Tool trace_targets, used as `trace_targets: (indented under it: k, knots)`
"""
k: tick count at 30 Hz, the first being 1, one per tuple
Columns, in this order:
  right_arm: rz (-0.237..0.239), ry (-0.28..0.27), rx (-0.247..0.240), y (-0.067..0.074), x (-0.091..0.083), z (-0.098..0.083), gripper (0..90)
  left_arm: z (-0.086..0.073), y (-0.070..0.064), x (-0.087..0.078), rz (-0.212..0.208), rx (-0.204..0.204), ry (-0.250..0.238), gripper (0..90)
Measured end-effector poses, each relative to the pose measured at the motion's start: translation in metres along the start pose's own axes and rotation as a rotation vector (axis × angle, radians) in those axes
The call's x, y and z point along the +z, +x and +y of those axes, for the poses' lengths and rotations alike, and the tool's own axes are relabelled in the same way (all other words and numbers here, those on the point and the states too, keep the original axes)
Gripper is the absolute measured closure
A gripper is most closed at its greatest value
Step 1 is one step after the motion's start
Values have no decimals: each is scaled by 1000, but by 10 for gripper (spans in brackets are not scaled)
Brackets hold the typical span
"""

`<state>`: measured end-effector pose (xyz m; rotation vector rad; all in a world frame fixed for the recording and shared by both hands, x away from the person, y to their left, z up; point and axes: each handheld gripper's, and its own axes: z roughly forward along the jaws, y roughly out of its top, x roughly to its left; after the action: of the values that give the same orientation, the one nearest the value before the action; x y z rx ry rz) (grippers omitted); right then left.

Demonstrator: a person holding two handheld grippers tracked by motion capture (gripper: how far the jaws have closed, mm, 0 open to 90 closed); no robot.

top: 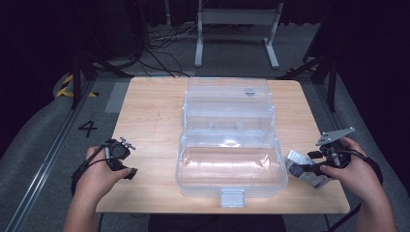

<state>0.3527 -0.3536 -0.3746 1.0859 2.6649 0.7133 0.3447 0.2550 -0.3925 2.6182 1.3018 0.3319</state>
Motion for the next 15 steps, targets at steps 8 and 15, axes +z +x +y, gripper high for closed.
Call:
trace_targets:
  k: [8, 15]
  knots:
    - [4, 96, -69, -4, 22, 0, 366, 1, -2, 4, -17, 13, 8, 273]
    - [17, 175, -106, -5, 41, 1, 364, 2, -3, 6, -24, 28, 13, 273]
